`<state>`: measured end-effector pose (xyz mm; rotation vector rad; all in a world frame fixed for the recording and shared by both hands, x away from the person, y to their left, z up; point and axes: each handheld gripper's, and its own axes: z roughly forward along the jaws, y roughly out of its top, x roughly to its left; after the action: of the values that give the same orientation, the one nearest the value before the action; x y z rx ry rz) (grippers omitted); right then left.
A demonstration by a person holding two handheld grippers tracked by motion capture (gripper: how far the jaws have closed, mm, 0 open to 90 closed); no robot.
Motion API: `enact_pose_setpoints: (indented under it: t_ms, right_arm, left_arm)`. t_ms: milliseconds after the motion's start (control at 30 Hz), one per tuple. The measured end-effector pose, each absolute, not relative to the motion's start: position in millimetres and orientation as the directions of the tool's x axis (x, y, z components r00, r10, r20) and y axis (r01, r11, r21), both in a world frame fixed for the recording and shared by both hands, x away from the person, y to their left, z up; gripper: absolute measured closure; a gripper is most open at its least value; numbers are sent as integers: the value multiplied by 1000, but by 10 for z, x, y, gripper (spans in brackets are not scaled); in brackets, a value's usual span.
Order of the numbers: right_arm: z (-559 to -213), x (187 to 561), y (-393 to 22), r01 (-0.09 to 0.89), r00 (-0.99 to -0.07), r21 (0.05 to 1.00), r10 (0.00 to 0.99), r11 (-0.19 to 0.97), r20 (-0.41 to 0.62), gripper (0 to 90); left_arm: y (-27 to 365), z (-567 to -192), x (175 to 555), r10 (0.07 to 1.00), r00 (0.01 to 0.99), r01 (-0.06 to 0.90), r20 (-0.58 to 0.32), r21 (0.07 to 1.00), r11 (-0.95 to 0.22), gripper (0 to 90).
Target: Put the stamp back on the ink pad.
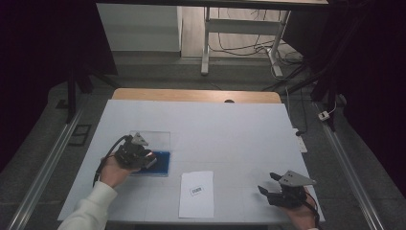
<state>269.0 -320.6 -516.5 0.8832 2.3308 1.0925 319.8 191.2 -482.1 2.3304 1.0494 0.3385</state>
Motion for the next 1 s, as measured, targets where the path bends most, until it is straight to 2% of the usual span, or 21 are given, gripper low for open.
enact_pose_setpoints:
  t_ms: [267,400,733,1000]
  right_arm:
    - [-5167,2691,-3209,371,-711,791,697,487,-96,308]
    - [-5164,2695,-3218,368,-712,798,697,476,-88,308]
    - [-5133,2657,-3216,348,-720,819,689,457,-79,307]
    - [-5107,2628,-3193,333,-724,820,683,466,-95,306]
  left_arm:
    - [1953,-4714,3091,764,645,571,3,663,-485,467]
    - [1970,-4670,3003,768,640,550,14,690,-471,393]
    - [2055,-4663,2742,784,620,523,-11,751,-403,335]
    - [2140,-4817,2464,789,614,513,-28,774,-371,322]
